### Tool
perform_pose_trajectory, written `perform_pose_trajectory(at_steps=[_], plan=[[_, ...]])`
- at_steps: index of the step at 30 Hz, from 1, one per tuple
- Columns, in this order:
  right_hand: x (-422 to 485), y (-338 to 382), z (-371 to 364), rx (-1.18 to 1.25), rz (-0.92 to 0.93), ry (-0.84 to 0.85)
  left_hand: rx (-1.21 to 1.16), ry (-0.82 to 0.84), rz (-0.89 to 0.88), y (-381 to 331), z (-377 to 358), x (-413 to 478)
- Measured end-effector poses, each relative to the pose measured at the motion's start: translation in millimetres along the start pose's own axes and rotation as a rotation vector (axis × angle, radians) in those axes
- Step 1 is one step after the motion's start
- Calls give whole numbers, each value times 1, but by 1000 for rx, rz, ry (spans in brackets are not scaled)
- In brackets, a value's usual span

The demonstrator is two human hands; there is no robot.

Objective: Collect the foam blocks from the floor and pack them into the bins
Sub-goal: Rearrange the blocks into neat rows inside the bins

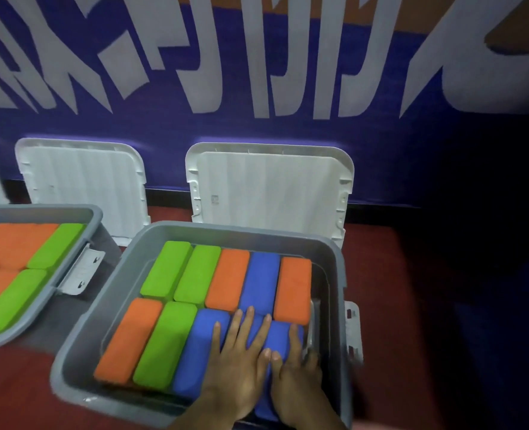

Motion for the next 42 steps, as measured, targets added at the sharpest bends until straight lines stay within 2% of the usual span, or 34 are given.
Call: perform_pose_trajectory(at_steps=[3,5,8,11,13,15,18,20,26,30,34,38,42], plan=[[5,1,-14,-119,56,-26,32,38,17,0,1,0],[3,1,-22,-147,12,-7,38,51,37,2,-1,-2],[-1,10,-3,-75,19,-53,15,92,72,4,-4,-2],[-3,29,25,-161,113,-92,-1,69,70,5,-2,-1],[0,41,36,-201,171,-194,-33,62,58,6,2,0],[6,41,38,-221,142,-245,-90,35,46,8,11,7],[15,47,40,-231,111,-384,-39,-21,7,26,25,28],[17,50,36,-247,154,-469,24,-43,6,41,26,36],[18,50,33,-349,219,-622,16,-48,-1,52,18,42],[18,54,35,-370,131,-556,-46,-19,-76,55,21,42],[26,70,39,-463,245,-514,-5,-98,-181,78,45,52],[27,78,26,-554,350,-449,20,-45,-77,103,39,53],[27,79,26,-585,379,-503,26,-47,-53,107,37,51]])
Point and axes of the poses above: each hand's wrist, its own x-axis towards the middle knuckle, its own z-axis out of the back of the hand, y = z × x, the point moved 8 cm from there along x, towards the middle knuckle, and after that the axes turned 8 degrees about -x, right-handed, at the moved point
